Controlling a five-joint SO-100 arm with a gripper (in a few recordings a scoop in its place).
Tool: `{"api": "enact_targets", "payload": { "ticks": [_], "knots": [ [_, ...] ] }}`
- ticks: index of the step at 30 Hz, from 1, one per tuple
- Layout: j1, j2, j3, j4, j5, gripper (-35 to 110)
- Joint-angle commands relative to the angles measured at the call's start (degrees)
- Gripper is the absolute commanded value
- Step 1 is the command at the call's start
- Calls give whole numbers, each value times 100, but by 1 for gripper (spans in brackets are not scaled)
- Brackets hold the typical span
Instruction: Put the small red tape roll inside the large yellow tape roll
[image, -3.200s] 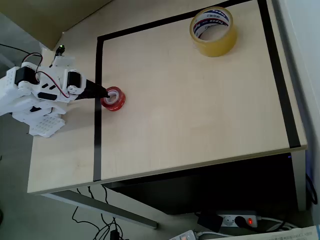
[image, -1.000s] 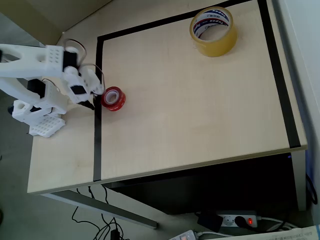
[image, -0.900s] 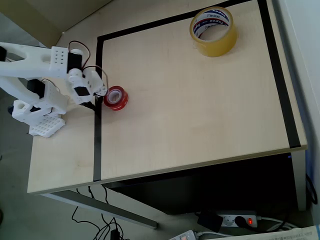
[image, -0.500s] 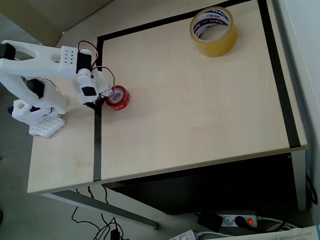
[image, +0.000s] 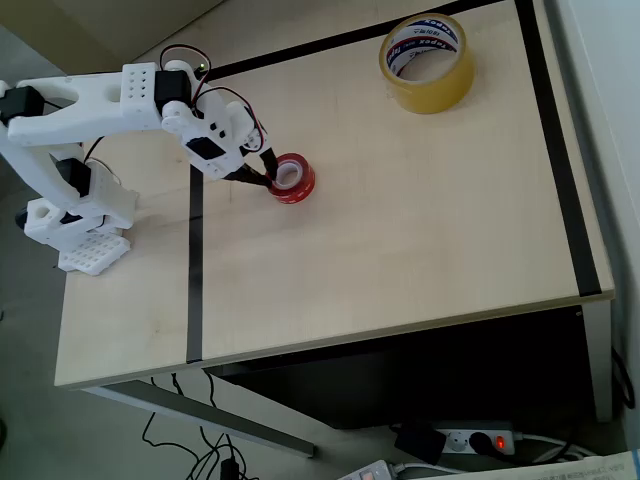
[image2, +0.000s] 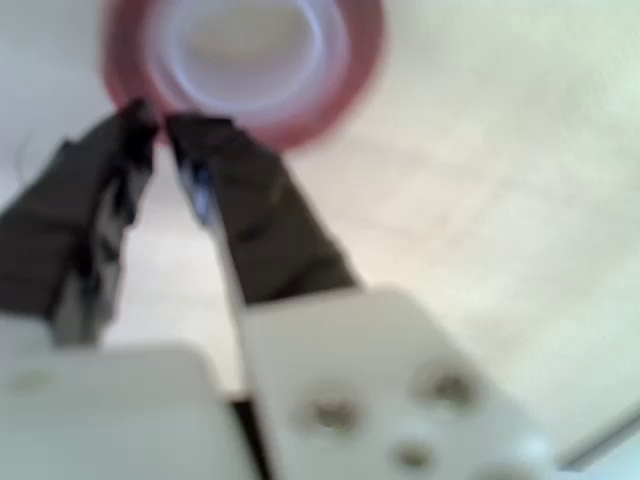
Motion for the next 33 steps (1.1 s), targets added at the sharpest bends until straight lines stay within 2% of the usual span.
{"api": "enact_targets", "payload": {
  "ticks": [1, 7, 12, 16, 24, 33],
  "knots": [
    [-158, 396, -598, 167, -387, 0],
    [-378, 738, -809, 1081, -387, 0],
    [-571, 782, -1485, 1978, -387, 18],
    [-536, 668, -1670, 2382, -360, 23],
    [0, 281, -1151, 2171, -352, 27],
    [-18, 79, -281, 1538, -325, 28]
  ]
}}
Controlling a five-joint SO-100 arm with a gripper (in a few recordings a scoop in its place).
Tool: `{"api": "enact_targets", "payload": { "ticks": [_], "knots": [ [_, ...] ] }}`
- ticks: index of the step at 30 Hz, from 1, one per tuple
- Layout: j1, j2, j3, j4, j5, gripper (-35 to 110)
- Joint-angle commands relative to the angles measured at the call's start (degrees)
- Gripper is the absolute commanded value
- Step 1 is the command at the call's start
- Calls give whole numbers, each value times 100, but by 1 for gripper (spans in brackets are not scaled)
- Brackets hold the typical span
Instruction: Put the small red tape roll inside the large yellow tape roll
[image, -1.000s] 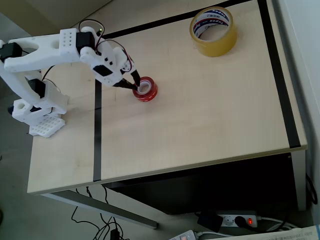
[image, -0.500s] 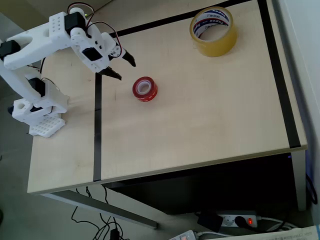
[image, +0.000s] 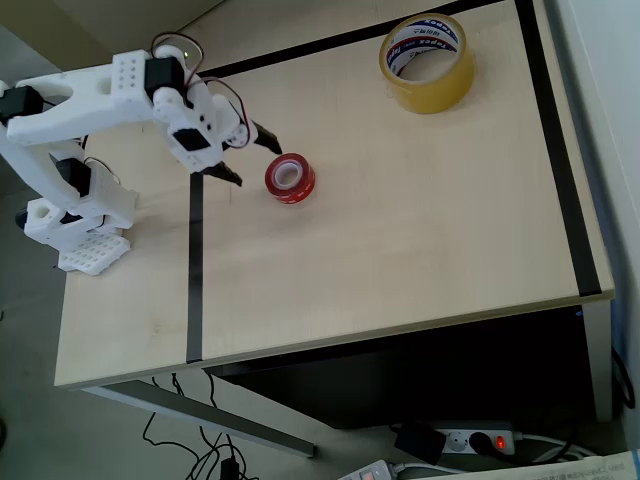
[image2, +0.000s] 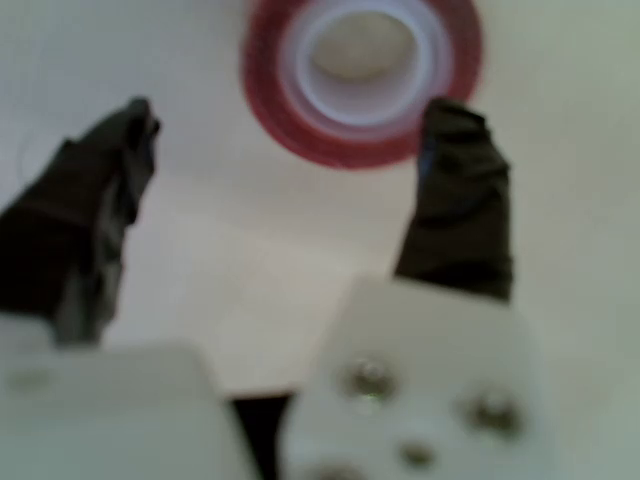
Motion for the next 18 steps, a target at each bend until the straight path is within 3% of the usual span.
{"api": "enact_targets", "payload": {
  "ticks": [1, 18],
  "knots": [
    [-53, 35, 158, -167, -325, 28],
    [246, -246, 290, -519, -325, 31]
  ]
}}
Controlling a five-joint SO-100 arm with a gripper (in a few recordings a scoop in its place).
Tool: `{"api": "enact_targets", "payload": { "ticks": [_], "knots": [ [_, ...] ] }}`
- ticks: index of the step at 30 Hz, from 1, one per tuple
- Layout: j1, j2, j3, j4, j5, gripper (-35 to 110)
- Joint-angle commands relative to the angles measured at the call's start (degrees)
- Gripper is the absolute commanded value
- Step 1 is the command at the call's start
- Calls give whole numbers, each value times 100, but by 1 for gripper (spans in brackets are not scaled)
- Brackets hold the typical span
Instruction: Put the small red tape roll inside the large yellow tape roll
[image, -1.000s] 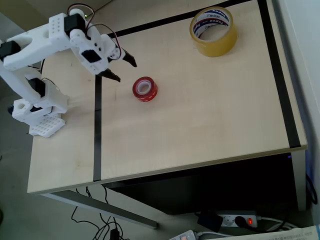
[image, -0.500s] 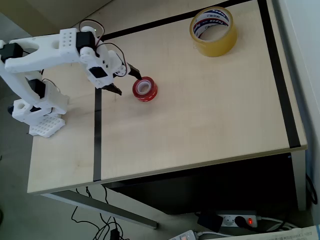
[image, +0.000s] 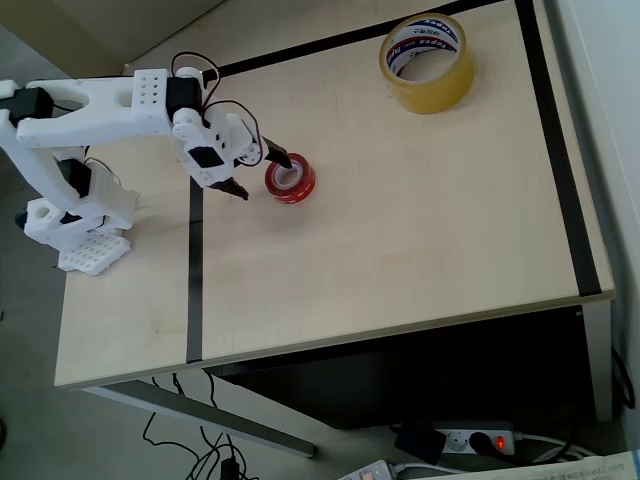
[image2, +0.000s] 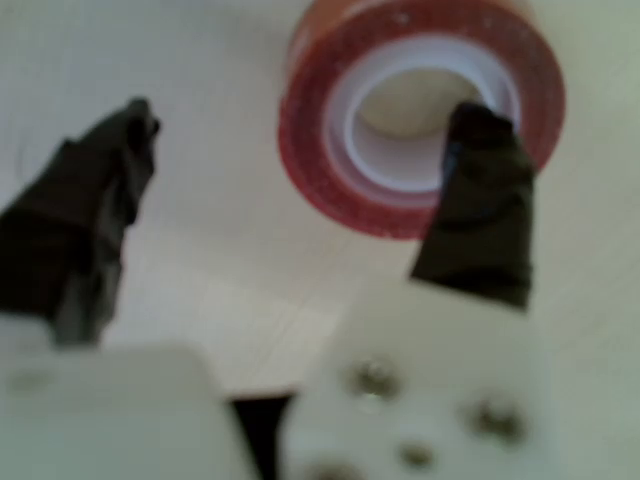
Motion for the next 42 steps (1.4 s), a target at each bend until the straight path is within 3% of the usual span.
{"api": "enact_targets", "payload": {
  "ticks": [1, 11, 15, 25, 33, 42],
  "knots": [
    [185, 185, -62, 9, -334, 31],
    [229, -334, -9, -448, -352, 30],
    [246, -571, -105, -615, -316, 1],
    [123, -114, -457, -220, -211, 0],
    [-35, 1327, -2074, -141, -141, 0],
    [-536, 211, -4790, -211, -132, 0]
  ]
}}
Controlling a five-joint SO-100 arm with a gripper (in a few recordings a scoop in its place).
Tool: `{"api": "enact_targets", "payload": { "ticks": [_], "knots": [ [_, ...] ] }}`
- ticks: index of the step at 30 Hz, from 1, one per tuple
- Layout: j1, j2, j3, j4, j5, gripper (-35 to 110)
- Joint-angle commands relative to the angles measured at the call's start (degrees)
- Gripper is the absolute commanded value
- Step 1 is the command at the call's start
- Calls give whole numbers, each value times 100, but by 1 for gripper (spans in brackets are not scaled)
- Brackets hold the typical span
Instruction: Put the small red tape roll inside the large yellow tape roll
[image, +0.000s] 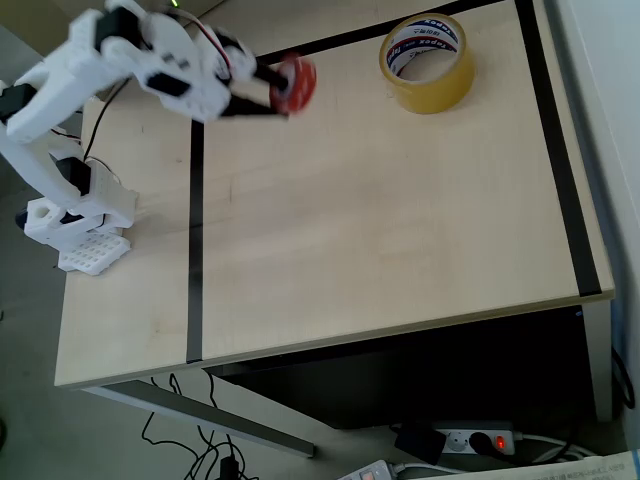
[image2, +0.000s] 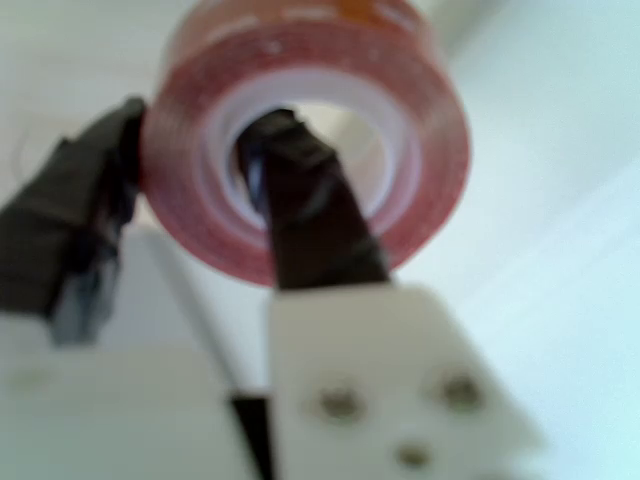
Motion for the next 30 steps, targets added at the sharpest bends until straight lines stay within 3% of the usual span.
{"api": "enact_targets", "payload": {
  "ticks": [1, 10, 14, 26, 30],
  "knots": [
    [-255, -466, -1696, -53, -149, 0],
    [-598, -3850, -6311, 281, 246, 0],
    [-773, -4922, -7427, 123, 448, 0],
    [-1090, -5950, -7479, -571, 712, 0],
    [-1090, -6144, -7479, -439, 712, 8]
  ]
}}
